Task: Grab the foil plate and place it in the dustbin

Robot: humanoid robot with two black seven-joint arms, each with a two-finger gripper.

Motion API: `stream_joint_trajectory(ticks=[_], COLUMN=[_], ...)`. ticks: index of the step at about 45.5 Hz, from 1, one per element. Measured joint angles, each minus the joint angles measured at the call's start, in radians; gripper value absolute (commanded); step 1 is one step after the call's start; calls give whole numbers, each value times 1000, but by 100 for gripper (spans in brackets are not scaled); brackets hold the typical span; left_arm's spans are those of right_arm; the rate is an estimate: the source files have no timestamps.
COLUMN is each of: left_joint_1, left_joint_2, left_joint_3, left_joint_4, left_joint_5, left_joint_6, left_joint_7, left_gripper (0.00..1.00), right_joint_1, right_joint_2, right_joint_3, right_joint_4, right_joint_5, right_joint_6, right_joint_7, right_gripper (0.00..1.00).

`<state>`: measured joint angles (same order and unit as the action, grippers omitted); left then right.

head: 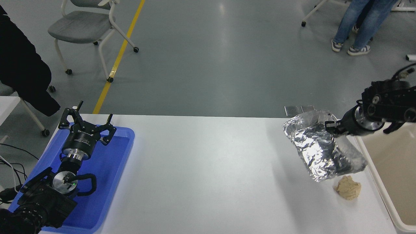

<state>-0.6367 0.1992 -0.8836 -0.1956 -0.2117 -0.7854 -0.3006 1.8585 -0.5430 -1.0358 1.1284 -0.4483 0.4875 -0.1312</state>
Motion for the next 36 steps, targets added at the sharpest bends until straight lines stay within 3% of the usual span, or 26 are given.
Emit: stream_joint_trajectory(ticks=[15,36], left_joint_1=[0,0], left_joint_2=[0,0], left_joint_3=[0,0], left_joint_4=[1,0], left_joint_5=[0,0], left_joint_6=[0,0], left_joint_7=[0,0], left_gripper=[100,100], right_joint_1=[344,478], right_joint_2=[-13,-20], right_joint_3=[-150,-206], right_joint_4=[98,119], right_joint_5=[27,26], right_joint_6=[166,246], right_joint_7=[-17,-27], right_gripper=[0,0])
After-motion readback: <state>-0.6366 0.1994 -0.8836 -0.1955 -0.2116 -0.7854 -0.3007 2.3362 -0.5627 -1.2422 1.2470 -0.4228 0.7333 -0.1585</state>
